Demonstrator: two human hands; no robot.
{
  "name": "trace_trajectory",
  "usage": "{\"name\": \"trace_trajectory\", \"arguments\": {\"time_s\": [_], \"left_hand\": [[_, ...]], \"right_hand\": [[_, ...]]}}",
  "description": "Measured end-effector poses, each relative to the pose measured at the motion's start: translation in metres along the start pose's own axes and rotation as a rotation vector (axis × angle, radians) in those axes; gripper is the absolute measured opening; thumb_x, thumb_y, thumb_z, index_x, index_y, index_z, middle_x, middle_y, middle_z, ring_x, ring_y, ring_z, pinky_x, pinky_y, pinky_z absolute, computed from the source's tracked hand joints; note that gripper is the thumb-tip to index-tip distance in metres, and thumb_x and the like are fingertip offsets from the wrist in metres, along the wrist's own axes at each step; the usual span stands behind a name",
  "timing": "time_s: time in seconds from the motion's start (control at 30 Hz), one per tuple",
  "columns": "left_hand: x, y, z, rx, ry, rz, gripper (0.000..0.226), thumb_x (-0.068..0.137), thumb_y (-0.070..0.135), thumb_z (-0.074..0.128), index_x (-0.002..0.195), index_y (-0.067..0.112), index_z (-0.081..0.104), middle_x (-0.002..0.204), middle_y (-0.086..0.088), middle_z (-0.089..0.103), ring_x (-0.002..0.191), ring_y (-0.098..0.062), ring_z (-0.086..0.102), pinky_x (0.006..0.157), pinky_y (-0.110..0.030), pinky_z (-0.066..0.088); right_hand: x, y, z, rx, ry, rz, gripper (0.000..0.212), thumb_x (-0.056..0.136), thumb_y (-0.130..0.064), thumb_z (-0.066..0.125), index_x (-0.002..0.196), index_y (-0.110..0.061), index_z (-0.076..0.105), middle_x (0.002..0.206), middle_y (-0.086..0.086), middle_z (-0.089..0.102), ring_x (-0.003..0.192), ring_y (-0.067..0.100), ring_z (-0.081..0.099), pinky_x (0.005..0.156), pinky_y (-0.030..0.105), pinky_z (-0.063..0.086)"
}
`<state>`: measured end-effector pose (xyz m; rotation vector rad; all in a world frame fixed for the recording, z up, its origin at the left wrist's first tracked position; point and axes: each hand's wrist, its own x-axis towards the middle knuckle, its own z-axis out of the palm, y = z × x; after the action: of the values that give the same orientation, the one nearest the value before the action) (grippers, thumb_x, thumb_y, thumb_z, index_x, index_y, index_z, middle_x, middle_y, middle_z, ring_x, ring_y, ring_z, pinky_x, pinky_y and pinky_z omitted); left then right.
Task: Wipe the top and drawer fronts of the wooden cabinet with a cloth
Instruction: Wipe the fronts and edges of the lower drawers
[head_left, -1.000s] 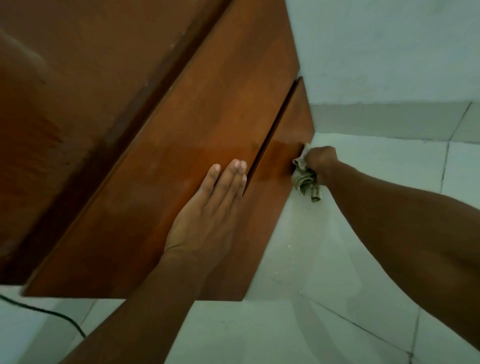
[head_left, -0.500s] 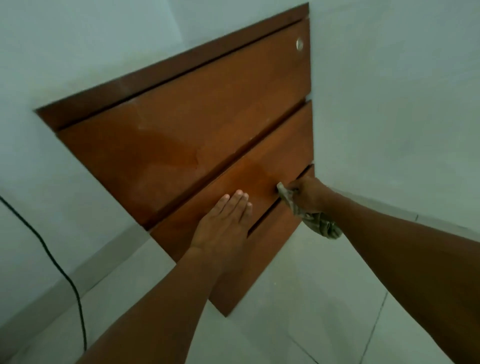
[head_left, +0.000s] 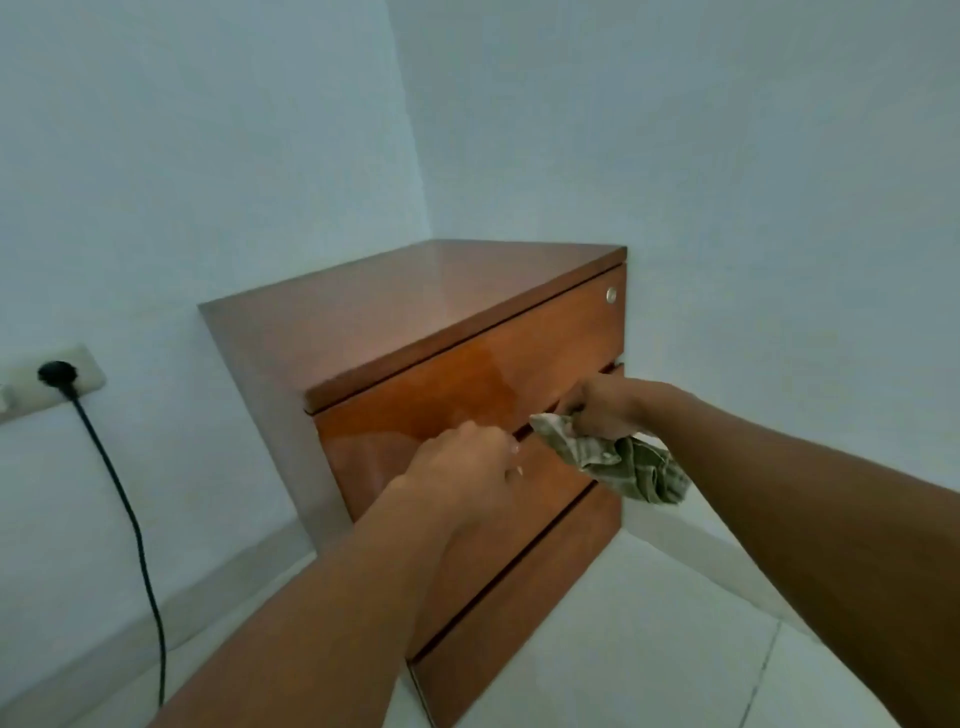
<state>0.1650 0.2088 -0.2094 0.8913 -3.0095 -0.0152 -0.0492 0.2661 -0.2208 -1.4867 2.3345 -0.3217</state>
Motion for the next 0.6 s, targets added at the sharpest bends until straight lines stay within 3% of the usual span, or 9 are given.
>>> {"name": "trace_trajectory", "arguments": {"time_s": [0.1, 0.17, 0.27, 0.4, 0.6], "left_hand": [[0.0, 0.0, -0.056, -0.164, -0.066, -0.082, 0.04, 0.094, 0.043, 0.054, 0.13, 0.028, 0.063, 0.124, -0.002, 0.066, 0.112, -0.028, 0.063, 0.097, -0.045, 0.053], [0.004, -0.007, -0.1, -0.251, -0.132, -0.129, 0.036, 0.092, 0.042, 0.057, 0.121, 0.024, 0.068, 0.119, -0.001, 0.069, 0.109, -0.026, 0.065, 0.097, -0.043, 0.054], [0.009, -0.019, -0.176, -0.358, -0.185, -0.186, 0.033, 0.088, 0.048, 0.057, 0.104, 0.022, 0.069, 0.125, 0.002, 0.068, 0.113, -0.023, 0.064, 0.101, -0.043, 0.051], [0.009, -0.023, -0.284, -0.392, -0.267, -0.254, 0.05, 0.094, 0.045, 0.055, 0.139, 0.024, 0.056, 0.139, 0.0, 0.059, 0.124, -0.024, 0.057, 0.106, -0.046, 0.046], [0.011, -0.008, -0.415, -0.414, -0.385, -0.304, 0.055, 0.097, 0.045, 0.052, 0.147, 0.023, 0.048, 0.147, -0.002, 0.053, 0.134, -0.026, 0.05, 0.112, -0.047, 0.04]], "right_hand": [[-0.015, -0.022, -0.052, -0.011, -0.04, 0.005, 0.021, 0.095, -0.016, 0.059, 0.088, -0.03, 0.073, 0.083, -0.004, 0.069, 0.084, 0.02, 0.066, 0.074, 0.031, 0.053], [-0.024, -0.042, -0.096, -0.01, -0.079, 0.019, 0.021, 0.095, -0.018, 0.06, 0.096, -0.033, 0.075, 0.086, -0.003, 0.071, 0.086, 0.02, 0.068, 0.079, 0.035, 0.058], [-0.034, -0.078, -0.17, 0.009, -0.109, 0.018, 0.025, 0.093, -0.018, 0.06, 0.087, -0.04, 0.071, 0.091, -0.003, 0.074, 0.09, 0.021, 0.071, 0.083, 0.042, 0.061], [-0.051, -0.123, -0.27, 0.059, -0.134, -0.003, 0.025, 0.094, -0.016, 0.061, 0.103, -0.034, 0.076, 0.093, -0.005, 0.074, 0.087, 0.015, 0.069, 0.08, 0.035, 0.057], [-0.081, -0.166, -0.395, 0.128, -0.201, 0.011, 0.027, 0.094, -0.016, 0.062, 0.111, -0.032, 0.075, 0.102, -0.004, 0.071, 0.095, 0.018, 0.066, 0.084, 0.036, 0.055]]}}
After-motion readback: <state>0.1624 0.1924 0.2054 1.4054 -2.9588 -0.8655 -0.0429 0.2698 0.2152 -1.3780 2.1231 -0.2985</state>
